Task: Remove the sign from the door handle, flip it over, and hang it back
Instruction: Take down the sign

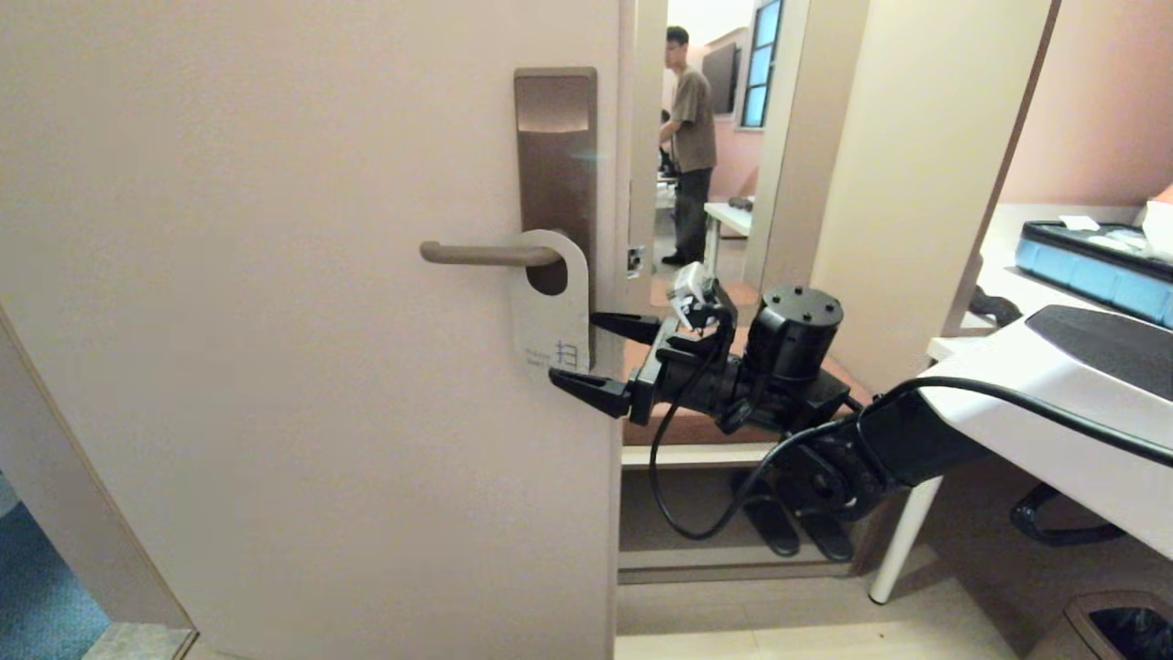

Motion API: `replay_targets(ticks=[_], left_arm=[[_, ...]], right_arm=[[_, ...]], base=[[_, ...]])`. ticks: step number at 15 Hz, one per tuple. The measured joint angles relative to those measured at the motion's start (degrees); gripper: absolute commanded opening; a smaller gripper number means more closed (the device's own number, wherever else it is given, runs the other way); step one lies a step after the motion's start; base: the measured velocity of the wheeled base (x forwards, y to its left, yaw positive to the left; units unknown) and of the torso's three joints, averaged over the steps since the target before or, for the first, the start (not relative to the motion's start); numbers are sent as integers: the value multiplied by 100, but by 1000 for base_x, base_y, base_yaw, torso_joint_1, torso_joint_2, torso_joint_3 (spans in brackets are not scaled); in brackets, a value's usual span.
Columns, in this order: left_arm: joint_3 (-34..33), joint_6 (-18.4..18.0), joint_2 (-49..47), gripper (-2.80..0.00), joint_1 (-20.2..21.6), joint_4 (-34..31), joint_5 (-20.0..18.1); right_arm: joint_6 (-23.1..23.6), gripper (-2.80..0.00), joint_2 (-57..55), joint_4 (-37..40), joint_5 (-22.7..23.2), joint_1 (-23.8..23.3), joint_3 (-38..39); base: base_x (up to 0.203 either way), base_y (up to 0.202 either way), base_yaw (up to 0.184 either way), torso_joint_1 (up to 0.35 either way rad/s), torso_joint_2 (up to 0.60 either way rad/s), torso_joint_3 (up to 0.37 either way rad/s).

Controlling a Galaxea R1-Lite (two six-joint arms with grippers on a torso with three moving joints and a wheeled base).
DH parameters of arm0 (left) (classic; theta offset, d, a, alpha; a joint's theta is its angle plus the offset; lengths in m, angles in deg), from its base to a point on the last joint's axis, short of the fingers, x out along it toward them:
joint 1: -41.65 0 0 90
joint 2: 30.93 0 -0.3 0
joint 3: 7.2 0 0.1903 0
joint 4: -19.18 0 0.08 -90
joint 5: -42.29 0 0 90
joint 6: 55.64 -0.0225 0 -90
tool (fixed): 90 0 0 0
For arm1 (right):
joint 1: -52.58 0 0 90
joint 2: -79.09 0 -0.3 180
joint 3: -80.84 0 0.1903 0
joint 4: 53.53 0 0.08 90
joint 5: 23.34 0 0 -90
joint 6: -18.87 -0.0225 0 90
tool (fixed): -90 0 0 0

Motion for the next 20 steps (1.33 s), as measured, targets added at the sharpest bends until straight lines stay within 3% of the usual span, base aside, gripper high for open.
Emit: replay_targets(ticks=[5,9,20], left_arm=[[0,-2,0,-280,2,0,-4],[0,1,0,-280,2,0,-1],[0,1,0,-280,2,1,0]], right_arm=[[-1,0,-181,67,-50,141,-227],[0,0,-313,68,-491,231,-563],[9,0,-553,134,-584,277,-1011]], base=[[0,0,0,0,0,0],[0,0,0,0,0,0],[0,0,0,0,0,0]])
